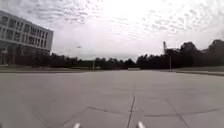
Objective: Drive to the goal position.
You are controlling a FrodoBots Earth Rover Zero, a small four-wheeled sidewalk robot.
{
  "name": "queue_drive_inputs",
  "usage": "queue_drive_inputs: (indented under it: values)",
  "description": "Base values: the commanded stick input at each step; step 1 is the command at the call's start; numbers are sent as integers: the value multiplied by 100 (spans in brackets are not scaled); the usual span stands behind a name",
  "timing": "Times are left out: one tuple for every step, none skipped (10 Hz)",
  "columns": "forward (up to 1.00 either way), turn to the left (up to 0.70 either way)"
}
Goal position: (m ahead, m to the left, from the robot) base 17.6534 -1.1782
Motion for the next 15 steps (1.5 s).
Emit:
queue_drive_inputs:
  values:
    - [70, -14]
    - [70, -13]
    - [70, -5]
    - [70, 0]
    - [70, 0]
    - [70, 0]
    - [70, 0]
    - [70, 0]
    - [70, 0]
    - [70, 0]
    - [70, 0]
    - [70, 0]
    - [70, 0]
    - [70, 0]
    - [70, 0]
